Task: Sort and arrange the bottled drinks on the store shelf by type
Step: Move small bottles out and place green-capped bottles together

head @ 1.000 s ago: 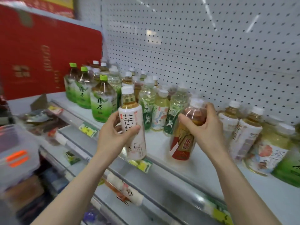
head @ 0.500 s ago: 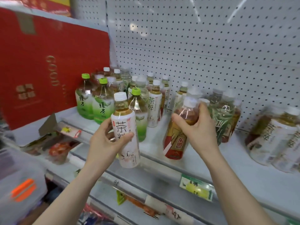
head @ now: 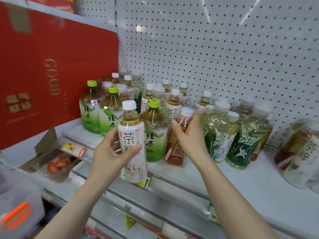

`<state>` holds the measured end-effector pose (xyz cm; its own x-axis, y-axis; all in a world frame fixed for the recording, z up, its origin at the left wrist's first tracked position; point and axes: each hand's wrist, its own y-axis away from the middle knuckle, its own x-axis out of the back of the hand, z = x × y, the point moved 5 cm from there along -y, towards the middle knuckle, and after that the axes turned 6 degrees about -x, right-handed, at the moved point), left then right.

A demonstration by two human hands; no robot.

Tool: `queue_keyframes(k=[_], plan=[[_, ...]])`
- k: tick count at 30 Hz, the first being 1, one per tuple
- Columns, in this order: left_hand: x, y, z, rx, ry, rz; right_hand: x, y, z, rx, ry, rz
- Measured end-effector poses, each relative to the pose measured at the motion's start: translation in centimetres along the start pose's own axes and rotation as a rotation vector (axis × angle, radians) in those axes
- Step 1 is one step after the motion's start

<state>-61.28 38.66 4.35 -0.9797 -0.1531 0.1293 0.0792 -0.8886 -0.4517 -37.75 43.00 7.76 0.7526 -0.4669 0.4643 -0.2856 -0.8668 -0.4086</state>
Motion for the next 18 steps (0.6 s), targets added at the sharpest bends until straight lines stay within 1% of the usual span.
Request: queue_keyframes(k=[7,13,15,17,18], plan=[[1.2,-1.9,-1.0,0.014,0.013,-0.091,-2.3,-2.3,0.3,-0.071,0.040,0.044],[1.9,-2.8,-2.1,0.006,0.055,-0.129,-2.5,-2.6,0.0,-0.138,0.163,0.065],[1.9,-3.0,-2.3,0.007,0.065,-0.143,-1.9,-1.4,-1.4,-0.055,0.263,0.163],[1.9,-3.2,-2.5,-0.001,0.078,-0.149,-1.7,0.3,-3.9,0.097,0.312,0.287],[2.0,-3.3,-2.5,-0.008,0.080,-0.151,-2.3,0.9,-5.0,0.145,0.329,0.299]])
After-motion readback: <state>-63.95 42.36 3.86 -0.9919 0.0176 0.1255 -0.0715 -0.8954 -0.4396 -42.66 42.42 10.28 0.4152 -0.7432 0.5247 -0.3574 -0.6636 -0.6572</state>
